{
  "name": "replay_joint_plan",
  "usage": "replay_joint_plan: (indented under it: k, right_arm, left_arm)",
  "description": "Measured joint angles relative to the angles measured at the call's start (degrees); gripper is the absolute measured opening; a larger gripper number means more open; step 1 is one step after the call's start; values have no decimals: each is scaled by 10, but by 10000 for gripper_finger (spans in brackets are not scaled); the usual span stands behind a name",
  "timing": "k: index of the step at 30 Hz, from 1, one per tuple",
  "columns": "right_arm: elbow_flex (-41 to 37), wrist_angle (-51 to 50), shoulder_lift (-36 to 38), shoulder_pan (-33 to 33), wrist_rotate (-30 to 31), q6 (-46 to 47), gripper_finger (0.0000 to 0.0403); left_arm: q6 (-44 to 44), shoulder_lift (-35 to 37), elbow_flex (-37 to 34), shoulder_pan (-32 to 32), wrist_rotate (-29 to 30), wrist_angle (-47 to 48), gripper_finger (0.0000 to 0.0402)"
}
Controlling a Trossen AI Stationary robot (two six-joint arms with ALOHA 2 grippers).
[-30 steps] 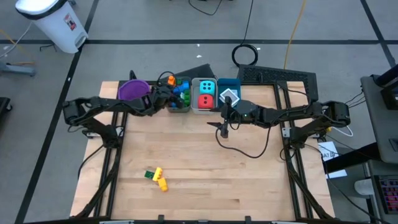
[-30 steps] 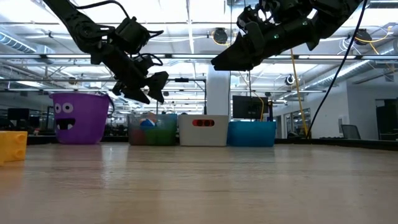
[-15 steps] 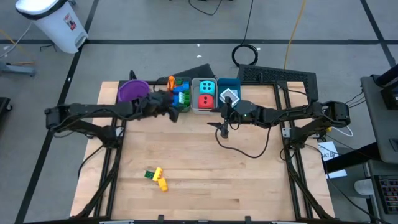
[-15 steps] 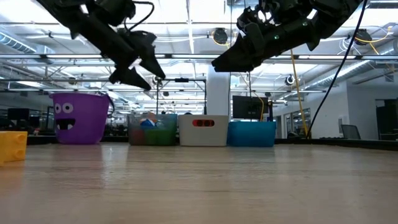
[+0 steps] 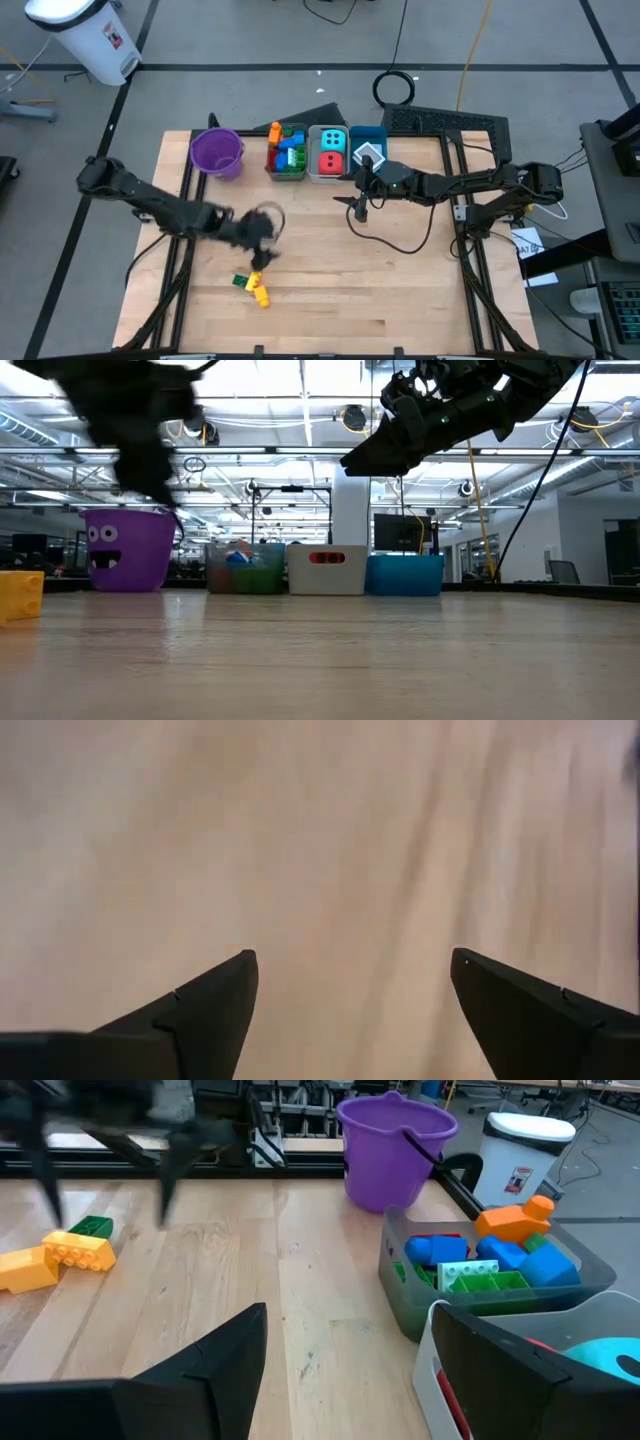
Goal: Pick & Place Toys
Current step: Put the green game piece into the black bin
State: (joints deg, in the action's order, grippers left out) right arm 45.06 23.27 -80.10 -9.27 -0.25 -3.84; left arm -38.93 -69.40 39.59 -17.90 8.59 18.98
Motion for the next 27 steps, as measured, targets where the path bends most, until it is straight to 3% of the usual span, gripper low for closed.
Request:
replay_joint_plan:
  k: [6,13,17,23,27]
  right_arm:
    - [0,1,0,0,1,1,256]
    - [0,9,0,0,1,1,256]
    - [0,9,0,0,1,1,256]
    - [0,9,0,0,1,1,256]
    - [0,9,0,0,1,2,256]
  left_arm:
    - [-131,-23,0,-148,-32,124,337]
    - [-168,-54,0,-262,-8,179,337]
    - [-196,-92,0,-292,18,176,337]
    - [-193,-147,0,-296,8,177,337]
    - [-174,-169,2,-289,9,155,313]
